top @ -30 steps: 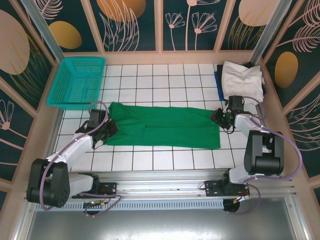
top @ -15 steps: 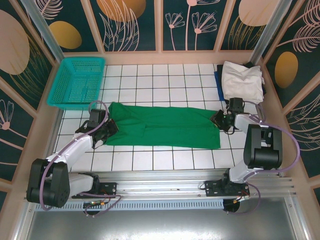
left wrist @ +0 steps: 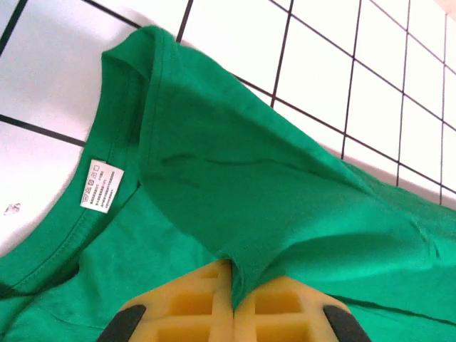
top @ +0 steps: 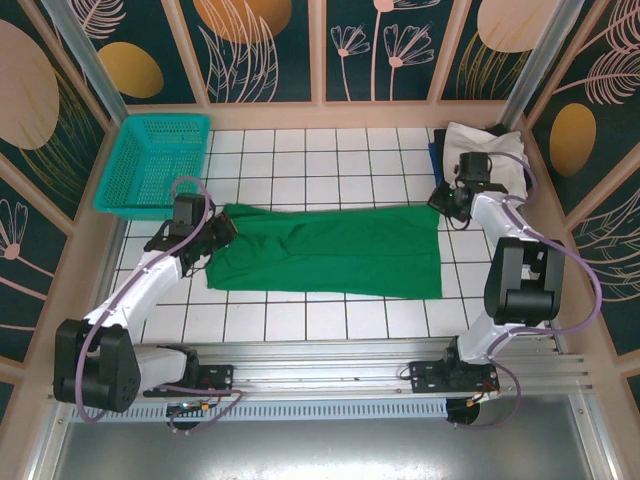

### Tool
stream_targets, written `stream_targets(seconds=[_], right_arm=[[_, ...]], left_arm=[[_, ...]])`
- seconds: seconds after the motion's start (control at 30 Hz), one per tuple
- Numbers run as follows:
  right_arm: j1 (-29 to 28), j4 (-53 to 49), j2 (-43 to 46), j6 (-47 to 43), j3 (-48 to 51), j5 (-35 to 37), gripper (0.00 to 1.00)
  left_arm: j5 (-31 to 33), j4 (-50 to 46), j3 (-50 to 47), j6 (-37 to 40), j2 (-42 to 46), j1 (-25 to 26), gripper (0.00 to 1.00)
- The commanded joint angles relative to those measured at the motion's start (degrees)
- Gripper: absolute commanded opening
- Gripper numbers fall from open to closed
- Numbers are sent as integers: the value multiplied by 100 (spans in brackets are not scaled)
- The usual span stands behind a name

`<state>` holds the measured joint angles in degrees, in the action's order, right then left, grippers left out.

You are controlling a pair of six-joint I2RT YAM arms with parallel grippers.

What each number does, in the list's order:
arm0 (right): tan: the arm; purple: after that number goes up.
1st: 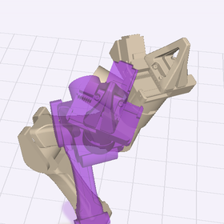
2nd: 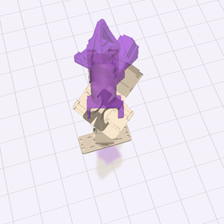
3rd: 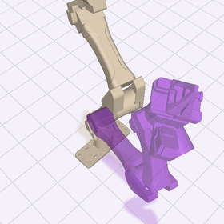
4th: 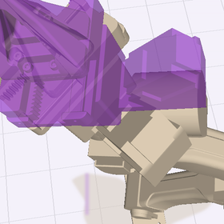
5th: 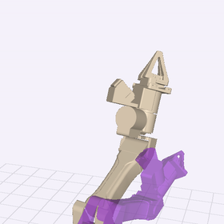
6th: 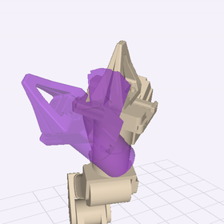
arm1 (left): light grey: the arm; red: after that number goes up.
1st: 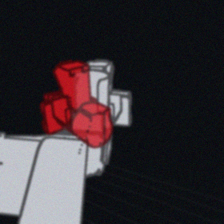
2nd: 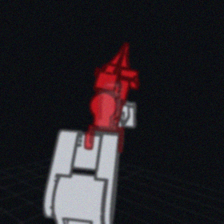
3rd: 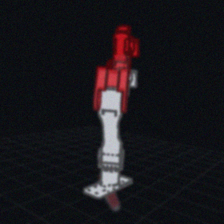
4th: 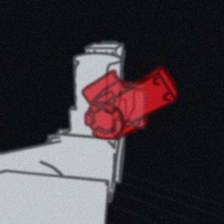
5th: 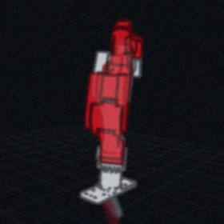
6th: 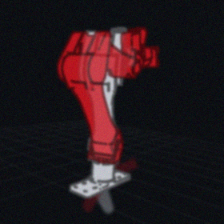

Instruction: Fold and stack the t-shirts

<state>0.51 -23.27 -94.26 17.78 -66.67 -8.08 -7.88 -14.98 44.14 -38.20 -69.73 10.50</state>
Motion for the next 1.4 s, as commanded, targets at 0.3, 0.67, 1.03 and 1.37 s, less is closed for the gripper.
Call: stream_targets(seconds=[0.3,0.67,1.03,1.37], right_arm=[[-838,75,284,-363,1687,1835,0],[-572,85,795,-154,1886,671,3],[-507,-339,929,205,2008,737,24],[-903,729,1496,574,2431,-446,37]], left_arm=[[47,-322,-821,-138,534,-13,0],[173,-651,-491,-71,665,-13,0],[123,-742,-391,-61,638,-13,0],[-38,-1015,-70,10,598,-13,0]])
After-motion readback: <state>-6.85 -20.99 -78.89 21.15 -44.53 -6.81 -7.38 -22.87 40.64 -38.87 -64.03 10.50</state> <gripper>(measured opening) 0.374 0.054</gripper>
